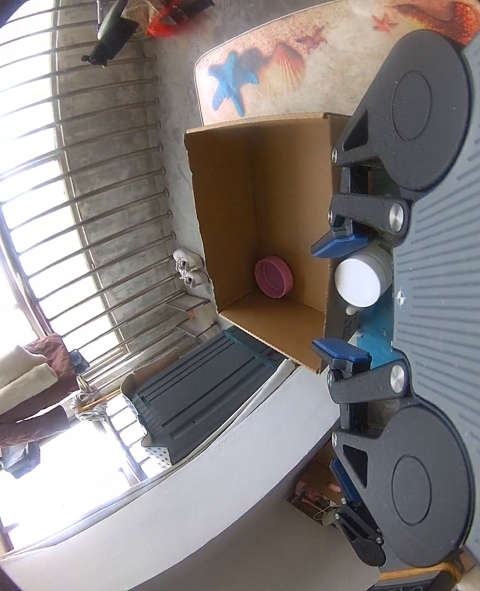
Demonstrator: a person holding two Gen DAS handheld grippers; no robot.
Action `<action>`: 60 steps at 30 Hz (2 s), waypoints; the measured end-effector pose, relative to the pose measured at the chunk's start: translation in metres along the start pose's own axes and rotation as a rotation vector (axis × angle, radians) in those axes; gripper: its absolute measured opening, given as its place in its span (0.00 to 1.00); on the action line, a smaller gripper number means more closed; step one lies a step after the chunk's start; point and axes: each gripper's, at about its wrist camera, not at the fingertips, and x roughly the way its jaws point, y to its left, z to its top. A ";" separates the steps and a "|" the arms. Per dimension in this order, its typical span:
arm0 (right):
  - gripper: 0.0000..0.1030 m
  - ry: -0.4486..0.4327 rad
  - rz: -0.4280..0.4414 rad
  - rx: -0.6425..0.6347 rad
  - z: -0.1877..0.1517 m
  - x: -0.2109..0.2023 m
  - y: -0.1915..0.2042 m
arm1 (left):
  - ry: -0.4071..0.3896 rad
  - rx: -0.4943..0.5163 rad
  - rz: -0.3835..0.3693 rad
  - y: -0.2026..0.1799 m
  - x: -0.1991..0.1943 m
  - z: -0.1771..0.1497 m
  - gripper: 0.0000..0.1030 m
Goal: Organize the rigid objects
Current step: 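Move the right gripper back and grasp the black flashlight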
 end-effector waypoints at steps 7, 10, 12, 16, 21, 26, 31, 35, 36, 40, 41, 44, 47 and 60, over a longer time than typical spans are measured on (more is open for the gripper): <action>0.50 0.006 -0.024 -0.011 -0.069 -0.011 -0.006 | -0.015 -0.088 -0.076 -0.037 -0.009 -0.049 0.54; 0.50 -0.006 -0.024 -0.002 -0.091 -0.016 -0.007 | -0.014 -0.109 -0.096 -0.047 -0.007 -0.069 0.54; 0.50 -0.011 -0.058 -0.029 -0.102 -0.017 -0.004 | 0.001 -0.143 -0.107 -0.050 -0.005 -0.078 0.55; 0.50 -0.013 -0.081 -0.079 -0.116 -0.014 0.001 | 0.023 -0.168 -0.113 -0.053 0.001 -0.093 0.55; 0.50 -0.001 -0.051 -0.043 -0.133 -0.004 -0.006 | 0.042 -0.162 -0.154 -0.067 0.011 -0.108 0.55; 0.50 0.017 -0.069 -0.011 -0.146 0.007 -0.018 | 0.042 -0.154 -0.254 -0.091 0.024 -0.116 0.53; 0.50 0.049 -0.059 0.055 -0.154 0.015 -0.035 | 0.070 -0.182 -0.329 -0.109 0.044 -0.120 0.46; 0.50 0.067 -0.064 0.080 -0.161 0.021 -0.045 | 0.061 -0.130 -0.324 -0.123 0.053 -0.119 0.40; 0.50 0.072 -0.064 0.087 -0.163 0.022 -0.047 | 0.056 -0.123 -0.328 -0.126 0.055 -0.119 0.40; 0.50 0.076 -0.064 0.106 -0.167 0.025 -0.053 | 0.053 -0.066 -0.318 -0.134 0.058 -0.115 0.37; 0.50 0.078 -0.064 0.114 -0.167 0.025 -0.054 | 0.052 -0.044 -0.309 -0.137 0.058 -0.115 0.35; 0.49 0.077 -0.064 0.140 -0.169 0.027 -0.058 | 0.049 0.037 -0.295 -0.148 0.056 -0.113 0.32; 0.49 0.077 -0.060 0.148 -0.169 0.026 -0.060 | 0.082 0.036 -0.299 -0.152 0.061 -0.116 0.32; 0.60 0.121 0.041 0.229 -0.170 0.025 -0.066 | 0.118 -0.129 -0.357 -0.137 0.068 -0.117 0.20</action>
